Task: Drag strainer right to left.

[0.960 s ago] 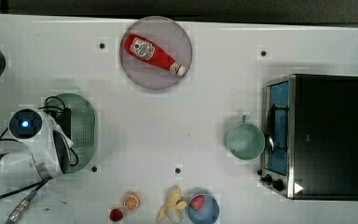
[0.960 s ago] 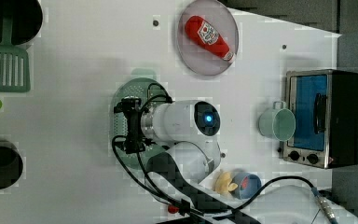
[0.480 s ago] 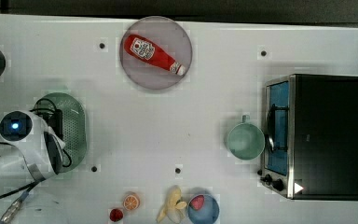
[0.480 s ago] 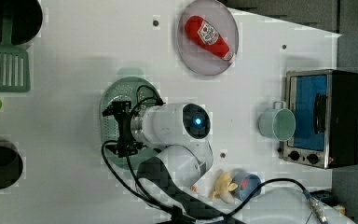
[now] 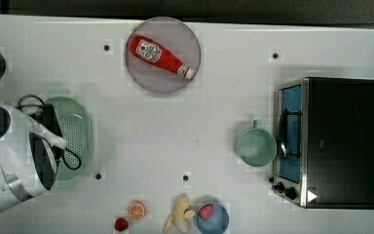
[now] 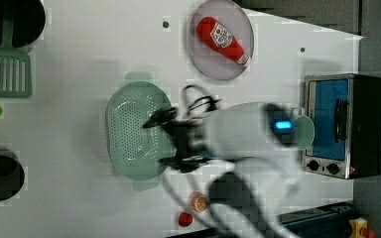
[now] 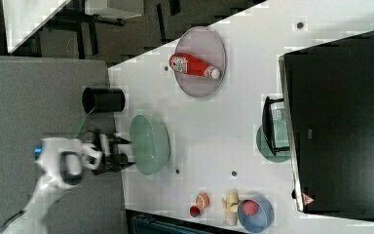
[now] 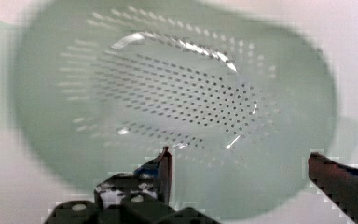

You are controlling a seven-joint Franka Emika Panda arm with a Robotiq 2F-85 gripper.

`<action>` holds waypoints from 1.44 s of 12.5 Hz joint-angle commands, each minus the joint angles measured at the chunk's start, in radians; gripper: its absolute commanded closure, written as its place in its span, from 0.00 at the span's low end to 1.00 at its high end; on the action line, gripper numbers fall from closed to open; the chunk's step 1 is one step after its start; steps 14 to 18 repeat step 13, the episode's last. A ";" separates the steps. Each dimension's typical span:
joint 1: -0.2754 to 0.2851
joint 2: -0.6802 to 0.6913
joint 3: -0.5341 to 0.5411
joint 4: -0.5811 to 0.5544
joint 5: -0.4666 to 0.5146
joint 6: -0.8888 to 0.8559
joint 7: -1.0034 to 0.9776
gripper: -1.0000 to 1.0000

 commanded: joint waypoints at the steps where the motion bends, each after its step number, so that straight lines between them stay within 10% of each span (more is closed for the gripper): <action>1: -0.087 -0.203 -0.222 0.046 -0.097 -0.119 -0.378 0.00; 8: -0.102 -0.510 -0.530 0.046 -0.380 -0.484 -0.795 0.00; 18: -0.107 -0.614 -0.551 0.041 -0.547 -0.542 -0.810 0.00</action>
